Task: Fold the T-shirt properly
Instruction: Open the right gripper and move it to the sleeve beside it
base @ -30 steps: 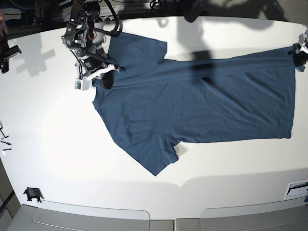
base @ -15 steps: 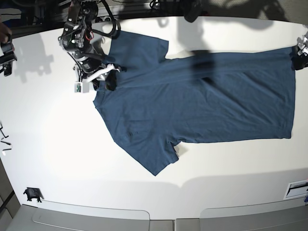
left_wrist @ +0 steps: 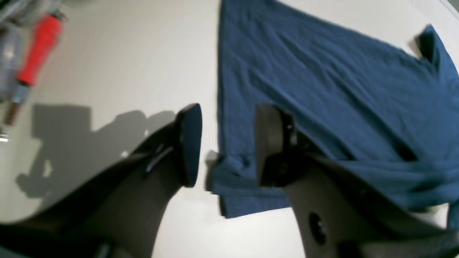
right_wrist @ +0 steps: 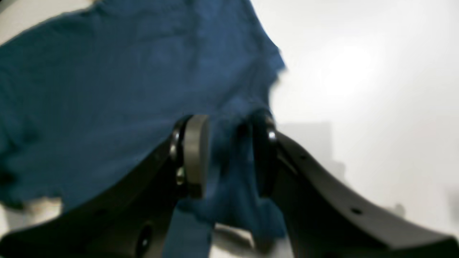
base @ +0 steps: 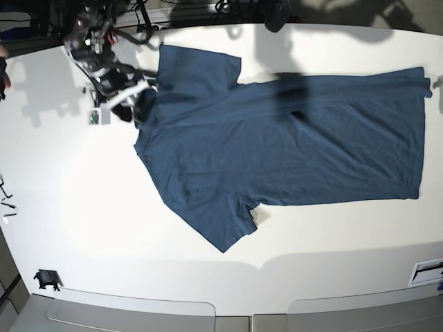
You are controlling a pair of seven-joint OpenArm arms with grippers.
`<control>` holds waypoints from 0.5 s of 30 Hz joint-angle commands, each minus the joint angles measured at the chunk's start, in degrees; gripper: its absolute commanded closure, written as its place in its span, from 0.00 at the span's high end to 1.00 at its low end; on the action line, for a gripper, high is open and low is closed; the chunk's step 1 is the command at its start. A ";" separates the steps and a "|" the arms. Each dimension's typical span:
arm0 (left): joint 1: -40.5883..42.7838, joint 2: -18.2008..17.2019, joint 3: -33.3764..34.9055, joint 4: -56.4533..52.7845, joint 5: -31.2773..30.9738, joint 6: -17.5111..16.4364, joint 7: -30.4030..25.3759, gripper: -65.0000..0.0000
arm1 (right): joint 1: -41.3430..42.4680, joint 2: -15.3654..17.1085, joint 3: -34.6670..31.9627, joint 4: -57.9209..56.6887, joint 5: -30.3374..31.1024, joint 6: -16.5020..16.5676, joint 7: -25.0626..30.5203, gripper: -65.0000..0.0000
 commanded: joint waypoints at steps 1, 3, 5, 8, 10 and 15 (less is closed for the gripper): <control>0.09 -2.38 -1.25 1.11 -1.42 -0.22 -1.22 0.35 | -1.25 0.31 0.79 2.25 1.18 0.48 1.60 0.30; 0.09 -3.45 -1.73 1.11 -1.42 -0.20 -1.22 0.35 | -4.46 0.31 2.21 4.09 3.56 0.48 1.29 0.30; 0.07 -4.33 -1.81 1.11 -1.42 -0.20 -1.25 0.35 | -7.48 0.31 3.63 5.27 6.78 0.52 0.17 0.30; 0.07 -4.61 -1.81 1.11 -1.42 -0.20 -1.68 0.35 | -11.50 0.28 5.35 5.51 11.08 0.52 -1.57 0.30; 0.07 -4.44 -1.81 1.11 -1.42 -0.22 -1.68 0.35 | -13.99 0.28 5.60 5.49 13.44 0.46 -1.70 0.30; 0.07 -4.28 -1.81 1.11 -1.42 -0.22 -1.90 0.35 | -17.70 -0.04 5.53 5.25 15.43 0.31 -1.16 0.30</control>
